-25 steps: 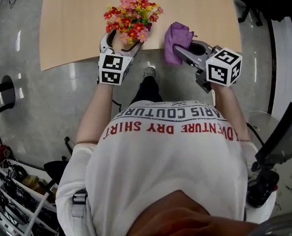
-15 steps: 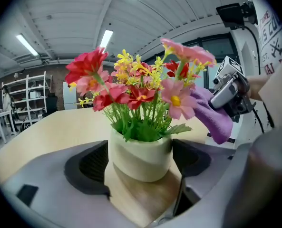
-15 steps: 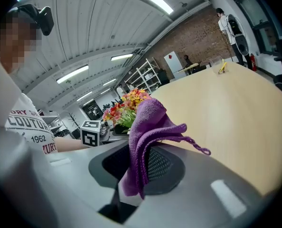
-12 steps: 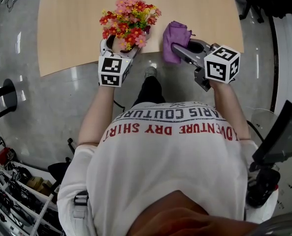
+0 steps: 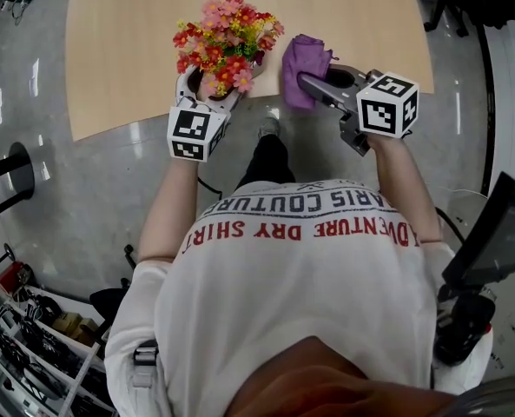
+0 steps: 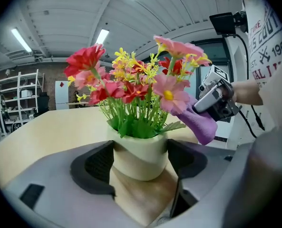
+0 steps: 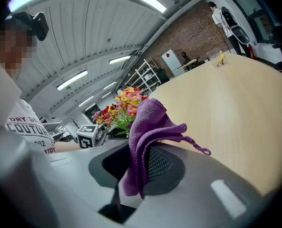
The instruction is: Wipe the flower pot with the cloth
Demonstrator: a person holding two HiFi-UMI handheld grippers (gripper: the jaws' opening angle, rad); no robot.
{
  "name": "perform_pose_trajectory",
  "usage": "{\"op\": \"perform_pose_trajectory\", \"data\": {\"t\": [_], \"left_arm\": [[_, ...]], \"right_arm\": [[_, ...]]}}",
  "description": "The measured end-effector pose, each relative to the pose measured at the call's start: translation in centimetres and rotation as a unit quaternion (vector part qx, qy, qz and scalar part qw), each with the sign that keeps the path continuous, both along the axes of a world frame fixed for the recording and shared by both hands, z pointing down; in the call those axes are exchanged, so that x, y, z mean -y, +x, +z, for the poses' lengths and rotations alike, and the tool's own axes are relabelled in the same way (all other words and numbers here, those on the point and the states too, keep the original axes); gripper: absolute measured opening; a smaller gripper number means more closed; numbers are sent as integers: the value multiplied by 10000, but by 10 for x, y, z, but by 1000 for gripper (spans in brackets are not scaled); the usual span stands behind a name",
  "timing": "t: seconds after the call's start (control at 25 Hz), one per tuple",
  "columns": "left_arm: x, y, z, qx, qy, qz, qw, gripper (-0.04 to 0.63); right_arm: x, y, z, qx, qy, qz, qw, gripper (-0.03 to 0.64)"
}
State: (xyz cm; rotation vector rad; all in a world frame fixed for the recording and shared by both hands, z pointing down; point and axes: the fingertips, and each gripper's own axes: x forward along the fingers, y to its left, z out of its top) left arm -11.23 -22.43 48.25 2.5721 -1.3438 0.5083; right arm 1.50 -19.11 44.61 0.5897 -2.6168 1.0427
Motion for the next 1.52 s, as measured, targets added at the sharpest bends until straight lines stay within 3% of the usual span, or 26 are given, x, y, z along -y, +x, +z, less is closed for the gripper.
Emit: {"op": "perform_pose_trajectory", "data": {"t": [0.68,0.96,1.28,1.52], "left_arm": [[12,-3,2,24,-57,559,9984,360],[17,4,14,19,-124,761,9970,360],[8,-5,9,39,-131,954,9953,360],[7,-5,6,98,-36,992,9950,360]], "right_arm": [[63,-44,14,69,-89,-236,9997,60],[77,-47,45,-386,-197,-339,9985,60],[74,-54,76,-1726,-156,-566,9832,60],[76,-53,78,-1818,-139,-454,9822,60]]}}
